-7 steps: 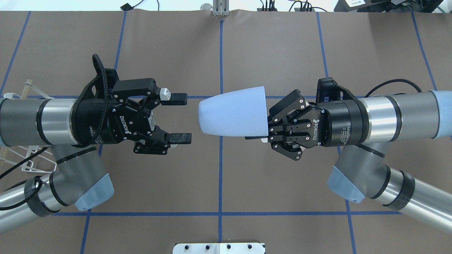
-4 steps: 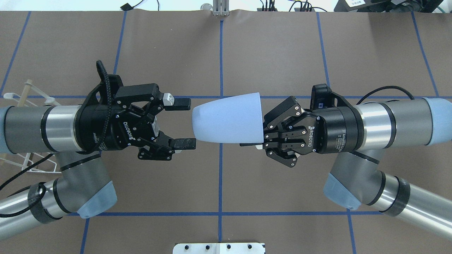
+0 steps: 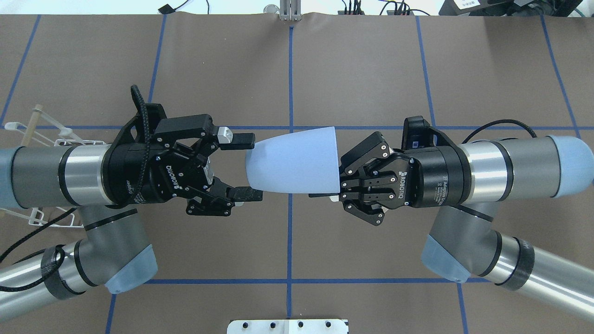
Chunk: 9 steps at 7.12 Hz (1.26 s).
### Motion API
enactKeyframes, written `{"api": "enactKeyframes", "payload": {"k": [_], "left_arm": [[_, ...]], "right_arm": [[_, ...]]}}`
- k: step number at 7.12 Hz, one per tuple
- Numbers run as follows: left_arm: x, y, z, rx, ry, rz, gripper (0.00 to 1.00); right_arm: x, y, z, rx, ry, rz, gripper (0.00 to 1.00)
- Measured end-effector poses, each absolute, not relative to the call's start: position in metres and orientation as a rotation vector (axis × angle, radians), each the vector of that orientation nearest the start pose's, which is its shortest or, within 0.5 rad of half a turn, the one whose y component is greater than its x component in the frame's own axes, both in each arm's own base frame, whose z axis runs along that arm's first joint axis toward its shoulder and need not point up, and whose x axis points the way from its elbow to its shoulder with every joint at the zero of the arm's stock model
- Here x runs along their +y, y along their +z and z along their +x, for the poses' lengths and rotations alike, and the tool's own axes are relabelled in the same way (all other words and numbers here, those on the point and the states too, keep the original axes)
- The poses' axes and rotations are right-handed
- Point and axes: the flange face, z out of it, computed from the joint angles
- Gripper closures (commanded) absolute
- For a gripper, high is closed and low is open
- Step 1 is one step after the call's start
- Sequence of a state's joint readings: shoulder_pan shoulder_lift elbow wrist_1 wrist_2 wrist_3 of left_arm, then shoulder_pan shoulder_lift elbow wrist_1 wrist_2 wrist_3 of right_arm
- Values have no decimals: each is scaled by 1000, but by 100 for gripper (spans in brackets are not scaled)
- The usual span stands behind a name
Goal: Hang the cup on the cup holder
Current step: 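Close the left gripper on the cup's open end beside the right gripper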
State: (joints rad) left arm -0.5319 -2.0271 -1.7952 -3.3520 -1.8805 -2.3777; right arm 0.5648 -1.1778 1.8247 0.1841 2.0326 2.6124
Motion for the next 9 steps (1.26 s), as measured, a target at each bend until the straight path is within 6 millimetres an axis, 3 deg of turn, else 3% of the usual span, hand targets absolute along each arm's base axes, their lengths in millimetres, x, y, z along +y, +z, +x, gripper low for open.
{"api": "enactKeyframes", "payload": {"k": [4,5,6,7,8,9], "left_arm": [[-326,156,358,2383,-230,-471,3],[-326,156,359,2384,-229,-472,11],[-325,156,359,2385,-228,-473,41],[-325,155,358,2389,-234,-472,87],[-325,155,358,2397,-248,-471,100],[-325,155,358,2403,-261,-471,100]], "right_arm": [[-317,182,-349,-2196,272,-761,100],[-316,182,-351,-2195,271,-765,100],[-315,182,-351,-2195,268,-768,100],[-314,182,-352,-2195,266,-768,100],[-314,182,-351,-2198,265,-765,71],[-314,181,-351,-2199,260,-757,1]]}}
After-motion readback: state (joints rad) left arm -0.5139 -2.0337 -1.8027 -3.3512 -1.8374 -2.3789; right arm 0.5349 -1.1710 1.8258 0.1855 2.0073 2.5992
